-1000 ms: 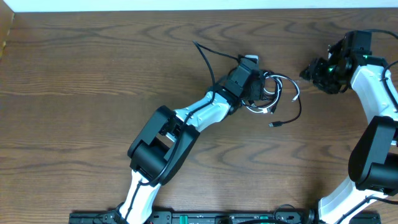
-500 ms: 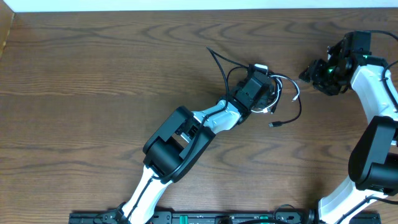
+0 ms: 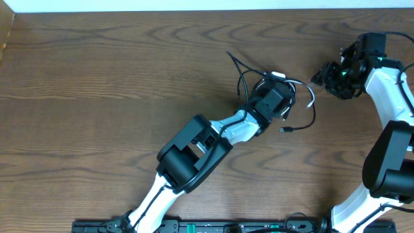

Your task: Untangle cables

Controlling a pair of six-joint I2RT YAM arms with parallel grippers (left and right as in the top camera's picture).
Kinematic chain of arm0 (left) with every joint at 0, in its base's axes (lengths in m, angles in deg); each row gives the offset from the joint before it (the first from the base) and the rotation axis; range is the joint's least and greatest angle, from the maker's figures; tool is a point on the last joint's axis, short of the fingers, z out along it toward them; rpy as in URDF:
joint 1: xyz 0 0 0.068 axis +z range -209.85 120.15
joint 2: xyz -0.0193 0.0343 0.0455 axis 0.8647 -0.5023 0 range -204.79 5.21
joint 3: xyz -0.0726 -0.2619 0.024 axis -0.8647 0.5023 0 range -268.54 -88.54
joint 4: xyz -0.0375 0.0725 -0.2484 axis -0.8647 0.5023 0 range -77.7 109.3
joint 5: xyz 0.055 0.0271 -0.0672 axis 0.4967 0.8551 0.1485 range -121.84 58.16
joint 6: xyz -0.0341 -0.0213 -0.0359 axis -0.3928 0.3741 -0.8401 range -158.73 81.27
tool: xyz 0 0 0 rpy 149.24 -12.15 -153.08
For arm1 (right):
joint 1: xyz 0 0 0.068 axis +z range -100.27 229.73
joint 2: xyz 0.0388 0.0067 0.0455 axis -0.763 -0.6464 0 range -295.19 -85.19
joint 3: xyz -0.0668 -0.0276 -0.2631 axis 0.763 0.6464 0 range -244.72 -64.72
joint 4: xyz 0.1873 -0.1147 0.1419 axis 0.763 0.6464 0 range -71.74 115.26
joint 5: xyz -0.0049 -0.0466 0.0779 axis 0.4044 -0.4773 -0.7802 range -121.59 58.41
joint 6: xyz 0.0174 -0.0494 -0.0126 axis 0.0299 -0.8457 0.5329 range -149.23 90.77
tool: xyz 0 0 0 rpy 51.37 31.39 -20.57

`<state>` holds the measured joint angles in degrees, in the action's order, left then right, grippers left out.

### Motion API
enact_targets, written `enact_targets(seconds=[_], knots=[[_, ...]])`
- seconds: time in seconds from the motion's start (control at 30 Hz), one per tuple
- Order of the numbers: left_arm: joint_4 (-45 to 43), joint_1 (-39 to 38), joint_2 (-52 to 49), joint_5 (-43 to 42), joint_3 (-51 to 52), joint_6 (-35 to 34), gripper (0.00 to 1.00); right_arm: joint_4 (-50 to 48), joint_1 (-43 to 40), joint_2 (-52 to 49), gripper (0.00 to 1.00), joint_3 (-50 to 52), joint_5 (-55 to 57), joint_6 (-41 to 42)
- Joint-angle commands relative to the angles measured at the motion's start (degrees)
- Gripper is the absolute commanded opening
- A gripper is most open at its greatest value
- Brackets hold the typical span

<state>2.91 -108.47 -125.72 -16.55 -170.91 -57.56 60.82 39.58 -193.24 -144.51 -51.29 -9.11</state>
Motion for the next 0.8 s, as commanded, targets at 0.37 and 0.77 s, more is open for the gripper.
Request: enact_targets(seconds=[0.37, 0.77], knots=[[31.7, 3.3, 24.5, -16.6, 0.9, 1.6, 0.08, -4.5, 8.8, 1.4, 0.57, -0.2, -19.5, -14.9], [34.4, 15.0, 29.1, -26.7, 0.9, 0.1, 0.07, -6.1, 9.8, 2.1, 0.56, -0.3, -35.3, -21.1]])
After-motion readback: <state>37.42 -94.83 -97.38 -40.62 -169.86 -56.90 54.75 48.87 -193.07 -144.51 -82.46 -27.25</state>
